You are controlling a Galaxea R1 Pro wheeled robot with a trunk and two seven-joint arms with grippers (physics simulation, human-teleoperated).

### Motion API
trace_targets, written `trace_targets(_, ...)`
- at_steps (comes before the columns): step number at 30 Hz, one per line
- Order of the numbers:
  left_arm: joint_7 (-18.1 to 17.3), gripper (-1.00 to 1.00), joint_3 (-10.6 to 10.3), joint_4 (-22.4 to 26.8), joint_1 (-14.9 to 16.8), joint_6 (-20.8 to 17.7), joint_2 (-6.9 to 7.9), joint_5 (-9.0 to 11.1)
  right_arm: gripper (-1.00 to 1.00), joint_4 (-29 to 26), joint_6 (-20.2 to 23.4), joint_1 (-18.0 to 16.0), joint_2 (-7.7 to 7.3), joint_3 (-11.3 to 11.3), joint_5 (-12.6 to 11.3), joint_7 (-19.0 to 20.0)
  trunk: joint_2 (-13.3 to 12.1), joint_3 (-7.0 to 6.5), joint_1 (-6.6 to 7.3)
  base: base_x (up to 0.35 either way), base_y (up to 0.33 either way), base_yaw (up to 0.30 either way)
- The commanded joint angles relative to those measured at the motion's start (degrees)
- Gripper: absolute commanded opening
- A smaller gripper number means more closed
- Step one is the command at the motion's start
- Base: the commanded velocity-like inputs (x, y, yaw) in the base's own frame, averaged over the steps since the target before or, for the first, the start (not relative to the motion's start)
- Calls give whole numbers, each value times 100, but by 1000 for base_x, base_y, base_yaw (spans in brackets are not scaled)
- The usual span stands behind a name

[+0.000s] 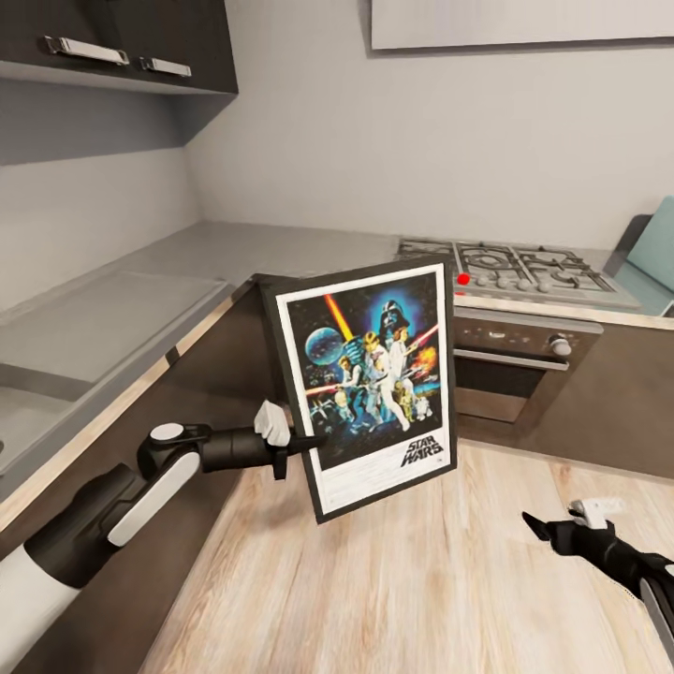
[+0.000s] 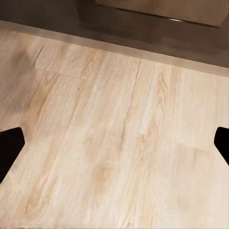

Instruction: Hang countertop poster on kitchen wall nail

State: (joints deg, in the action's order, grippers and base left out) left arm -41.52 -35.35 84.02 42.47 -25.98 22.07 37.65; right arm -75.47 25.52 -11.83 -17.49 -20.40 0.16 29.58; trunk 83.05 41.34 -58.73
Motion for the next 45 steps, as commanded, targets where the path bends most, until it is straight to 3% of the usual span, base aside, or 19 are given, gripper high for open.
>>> trace_targets(1,23,-100,-31,-14,7,-38,9,54,100,0,32,-6,-31,-41,8,215,3,5,0,0,0,0)
trace_targets(2,19,-100,-60,-50,7,-38,17,52,100,11,29,-8,-136,-85,15,539,3,5,0,0,0,0)
trace_targets(7,14,-100,-117,-103,7,-40,74,50,100,43,23,-18,-550,-143,-11,1349,3,5,0,0,0,0)
trace_targets(8,13,-100,-164,-110,7,-41,95,50,100,47,23,-74,-640,-150,-19,1671,3,5,0,0,0,0)
trace_targets(9,-46,-100,-282,-118,7,-44,125,49,100,55,23,-318,-751,-155,-15,2566,3,5,0,0,0,0)
trace_targets(15,-552,-100,-356,-196,7,-40,144,35,100,58,23,-639,-796,-153,17,3787,3,5,0,0,0,0)
trace_targets(18,-725,-100,-375,-262,7,-39,147,-155,100,58,29,-779,-798,-125,20,4305,3,5,0,0,0,0)
trace_targets(23,-1131,-100,-389,-298,7,-39,147,-343,100,61,19,-833,-793,-97,23,4694,3,5,0,0,0,0)
trace_targets(28,-1388,-100,-393,-305,7,-39,142,-393,100,66,11,-828,-789,-35,26,5060,3,5,0,0,0,0)
trace_targets(36,-1453,-100,-394,-304,7,-39,140,-407,100,162,-112,-789,-790,160,28,5450,3,5,0,0,0,0)
trace_targets(45,-1463,-100,-394,-291,7,-46,140,-716,100,221,-240,-778,-793,184,28,5772,3,5,0,0,0,0)
